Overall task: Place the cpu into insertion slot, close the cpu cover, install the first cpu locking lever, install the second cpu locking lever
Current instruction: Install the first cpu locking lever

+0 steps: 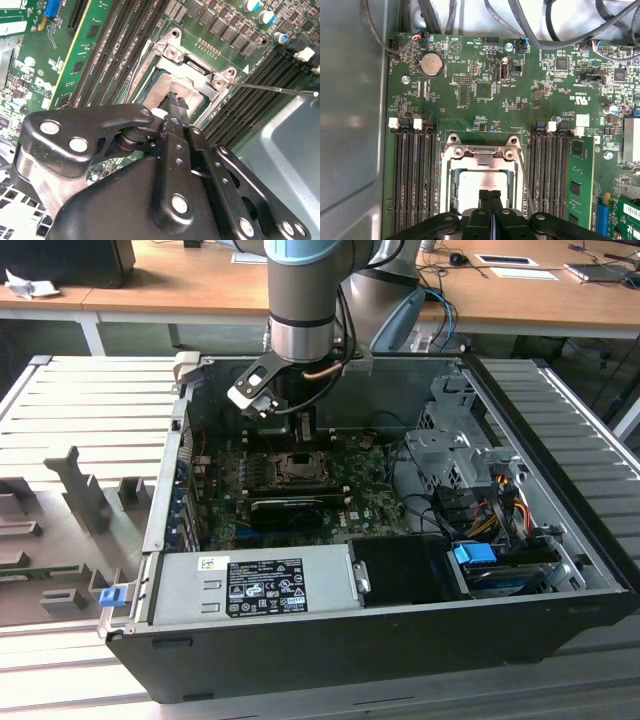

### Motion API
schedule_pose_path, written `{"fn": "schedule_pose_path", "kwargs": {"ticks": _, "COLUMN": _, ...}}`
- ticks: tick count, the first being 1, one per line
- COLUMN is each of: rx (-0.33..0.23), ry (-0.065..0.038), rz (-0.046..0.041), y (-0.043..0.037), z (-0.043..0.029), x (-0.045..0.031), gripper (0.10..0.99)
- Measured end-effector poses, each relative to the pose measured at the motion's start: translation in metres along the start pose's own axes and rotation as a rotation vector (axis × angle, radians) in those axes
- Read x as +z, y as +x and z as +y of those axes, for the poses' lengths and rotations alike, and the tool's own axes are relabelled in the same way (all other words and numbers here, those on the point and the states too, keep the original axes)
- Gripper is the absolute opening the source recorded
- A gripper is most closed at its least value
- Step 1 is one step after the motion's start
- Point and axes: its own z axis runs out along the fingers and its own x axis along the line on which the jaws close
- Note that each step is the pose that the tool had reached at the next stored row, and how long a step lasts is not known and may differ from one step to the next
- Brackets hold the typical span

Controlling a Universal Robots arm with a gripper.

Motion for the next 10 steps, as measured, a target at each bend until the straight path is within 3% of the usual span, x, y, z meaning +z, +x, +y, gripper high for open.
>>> {"fn": "schedule_pose_path", "kwargs": {"ticks": 10, "rx": 0.0, "ry": 0.0, "rz": 0.0008, "y": -0.0001, "z": 0.0001, "x": -0.0034, "gripper": 0.106}}
